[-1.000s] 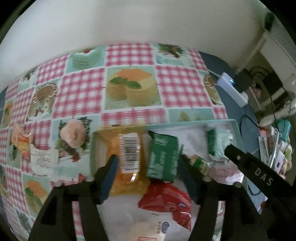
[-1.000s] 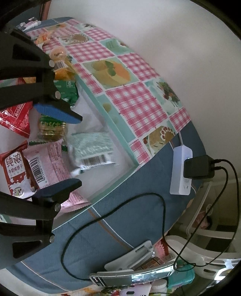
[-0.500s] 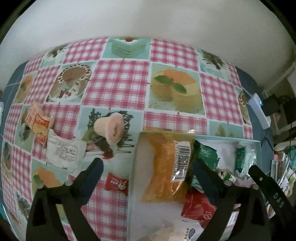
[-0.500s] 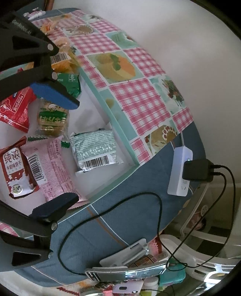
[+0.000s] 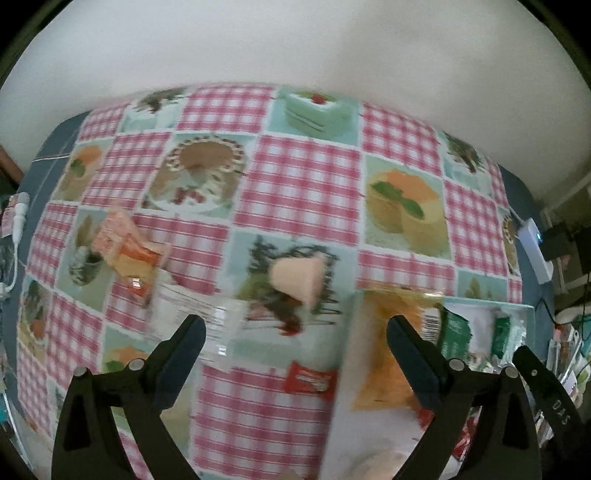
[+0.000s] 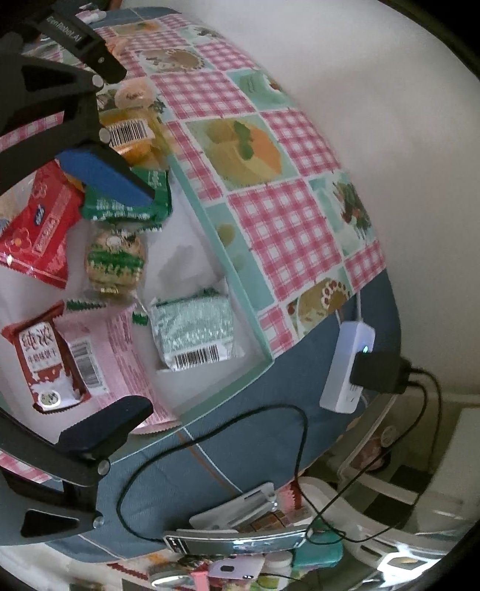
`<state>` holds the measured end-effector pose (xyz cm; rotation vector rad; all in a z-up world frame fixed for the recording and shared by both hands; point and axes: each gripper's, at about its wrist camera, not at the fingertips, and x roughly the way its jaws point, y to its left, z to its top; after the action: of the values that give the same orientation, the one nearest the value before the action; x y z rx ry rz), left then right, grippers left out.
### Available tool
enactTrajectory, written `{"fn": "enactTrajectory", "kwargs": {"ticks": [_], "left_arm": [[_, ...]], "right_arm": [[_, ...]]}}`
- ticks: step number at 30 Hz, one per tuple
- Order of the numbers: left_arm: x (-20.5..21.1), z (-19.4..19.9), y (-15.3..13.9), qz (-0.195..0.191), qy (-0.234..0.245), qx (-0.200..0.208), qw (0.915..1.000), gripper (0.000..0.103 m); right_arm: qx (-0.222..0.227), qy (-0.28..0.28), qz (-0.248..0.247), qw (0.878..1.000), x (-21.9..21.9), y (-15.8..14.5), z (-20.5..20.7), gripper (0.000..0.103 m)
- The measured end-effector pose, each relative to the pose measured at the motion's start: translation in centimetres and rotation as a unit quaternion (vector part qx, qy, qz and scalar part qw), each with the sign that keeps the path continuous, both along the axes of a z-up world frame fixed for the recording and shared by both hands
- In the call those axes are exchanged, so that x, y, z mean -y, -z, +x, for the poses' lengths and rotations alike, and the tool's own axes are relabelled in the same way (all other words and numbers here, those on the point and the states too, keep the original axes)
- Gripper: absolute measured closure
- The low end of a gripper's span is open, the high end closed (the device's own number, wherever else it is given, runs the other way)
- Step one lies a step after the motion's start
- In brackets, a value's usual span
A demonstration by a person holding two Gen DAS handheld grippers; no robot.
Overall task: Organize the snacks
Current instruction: 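Move both tools back over the remaining snack pile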
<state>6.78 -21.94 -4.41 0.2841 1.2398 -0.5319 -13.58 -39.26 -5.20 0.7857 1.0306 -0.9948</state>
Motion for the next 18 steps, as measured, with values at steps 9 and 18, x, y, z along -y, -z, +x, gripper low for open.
{"fn": "enactTrajectory", "kwargs": {"ticks": [9, 18], "left_arm": [[-5.8, 4.8, -1.8, 0.005, -0.055, 0.021, 0.9983, 0.005], [-14.0, 9.7, -2.6, 0.017, -0.144, 0.022, 0.9892, 0.005]], "right_arm": [[0.005, -0.027, -0.017, 0.999, -2.7, -2.0, 3.3, 0.0], [0.032, -0.087, -0.029, 0.995, -7.5, -3.5, 8.6, 0.0]]}}
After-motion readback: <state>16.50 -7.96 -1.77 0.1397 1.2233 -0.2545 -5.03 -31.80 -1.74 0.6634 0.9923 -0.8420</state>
